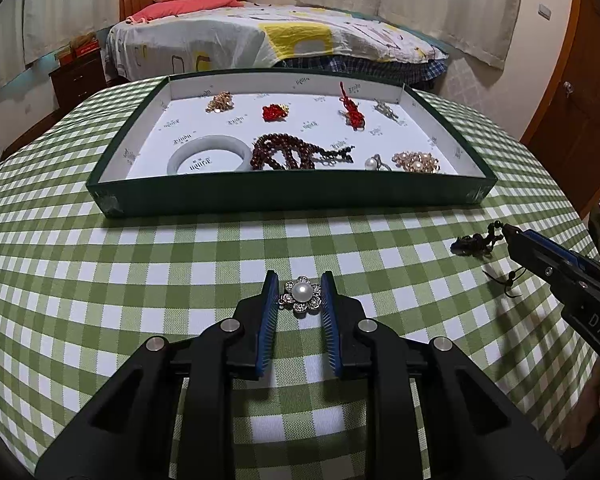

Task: Organize jewelry
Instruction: 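Carry the brooch into the tray and open the left tool while the right tool releases the black pendant inside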

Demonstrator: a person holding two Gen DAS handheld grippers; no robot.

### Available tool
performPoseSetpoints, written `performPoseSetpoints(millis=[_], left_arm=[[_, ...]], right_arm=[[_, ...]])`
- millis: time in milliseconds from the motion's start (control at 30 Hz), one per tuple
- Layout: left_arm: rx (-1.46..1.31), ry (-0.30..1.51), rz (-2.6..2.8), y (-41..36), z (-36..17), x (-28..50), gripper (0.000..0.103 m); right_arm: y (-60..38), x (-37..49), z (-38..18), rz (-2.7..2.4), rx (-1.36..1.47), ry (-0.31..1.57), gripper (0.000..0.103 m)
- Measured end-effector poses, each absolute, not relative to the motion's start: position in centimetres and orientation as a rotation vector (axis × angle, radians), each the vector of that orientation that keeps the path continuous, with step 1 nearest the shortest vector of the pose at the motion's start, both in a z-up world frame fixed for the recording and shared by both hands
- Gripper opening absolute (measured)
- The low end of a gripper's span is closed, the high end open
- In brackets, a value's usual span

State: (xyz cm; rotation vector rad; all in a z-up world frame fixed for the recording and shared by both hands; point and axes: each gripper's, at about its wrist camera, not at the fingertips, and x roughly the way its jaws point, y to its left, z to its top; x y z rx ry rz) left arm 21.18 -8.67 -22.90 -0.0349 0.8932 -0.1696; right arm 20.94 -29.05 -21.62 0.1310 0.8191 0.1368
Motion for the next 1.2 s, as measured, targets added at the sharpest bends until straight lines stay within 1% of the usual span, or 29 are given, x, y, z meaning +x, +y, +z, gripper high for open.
performPoseSetpoints(millis=[300,767,1200], left_arm=[[-0.035,0.843,-0.171,-7.9,-21.1,20.2,0.021],[-0.076,0.648,-0.161,-5.2,-13.4,18.7,0.021],[-0.082,0.533,-0.133,-2.6,-9.7,20.1,0.021]], right_arm=[[-28.6,20.4,-19.7,0.145,0.116,0.769,0.018],[-27.3,19.9,-15.0,0.181,0.110,0.663,0.018],[-25.0,22.7,-10.5,0.223,0.074,0.535,0.018]])
